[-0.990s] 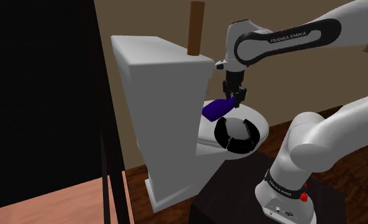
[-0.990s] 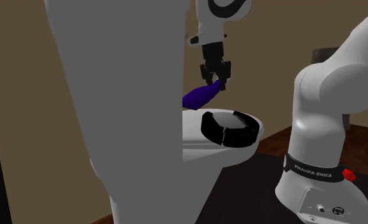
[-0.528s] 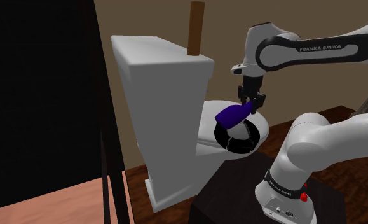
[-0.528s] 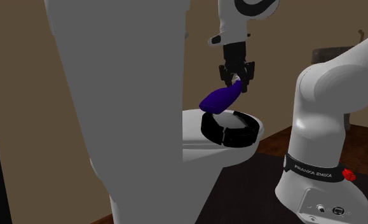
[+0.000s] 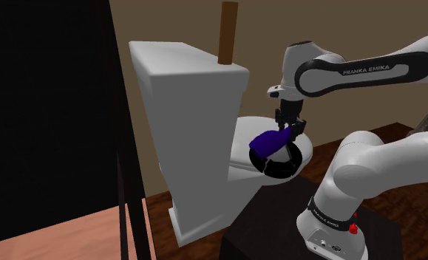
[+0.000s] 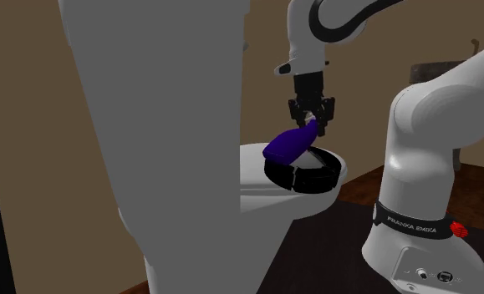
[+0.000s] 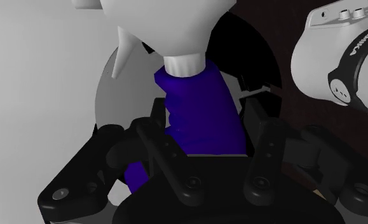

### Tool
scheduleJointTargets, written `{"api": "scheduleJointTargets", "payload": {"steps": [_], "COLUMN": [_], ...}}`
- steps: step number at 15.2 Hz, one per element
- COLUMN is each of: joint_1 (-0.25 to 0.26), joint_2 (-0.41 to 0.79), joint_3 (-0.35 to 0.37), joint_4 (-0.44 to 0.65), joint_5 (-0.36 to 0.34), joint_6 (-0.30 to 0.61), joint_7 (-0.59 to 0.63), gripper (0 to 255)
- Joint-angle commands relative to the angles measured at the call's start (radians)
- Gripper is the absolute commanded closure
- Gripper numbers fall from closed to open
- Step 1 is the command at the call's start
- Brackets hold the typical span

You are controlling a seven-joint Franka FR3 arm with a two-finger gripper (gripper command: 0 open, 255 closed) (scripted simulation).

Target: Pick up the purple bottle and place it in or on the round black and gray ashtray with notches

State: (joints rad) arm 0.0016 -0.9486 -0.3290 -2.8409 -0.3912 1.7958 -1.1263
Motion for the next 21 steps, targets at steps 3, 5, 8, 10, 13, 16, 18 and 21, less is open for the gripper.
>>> {"api": "scheduleJointTargets", "payload": {"steps": [3,5,8,10,13,16,18,21], "joint_1": [-0.007,-0.010,-0.010,-0.010,-0.010,-0.010,-0.010,0.014], "joint_2": [0.020,0.028,0.028,0.028,0.028,0.028,0.028,0.010], "joint_3": [-0.019,-0.026,-0.026,-0.026,-0.026,-0.026,-0.026,0.013], "joint_4": [-0.045,-0.060,-0.060,-0.060,-0.060,-0.060,-0.060,0.029], "joint_5": [-0.021,-0.029,-0.029,-0.029,-0.029,-0.029,-0.029,0.016], "joint_6": [0.065,0.088,0.088,0.088,0.088,0.088,0.087,-0.019], "joint_7": [0.008,0.010,0.010,0.010,0.010,0.011,0.011,0.007], "gripper": [255,255,255,255,0,0,0,0]}}
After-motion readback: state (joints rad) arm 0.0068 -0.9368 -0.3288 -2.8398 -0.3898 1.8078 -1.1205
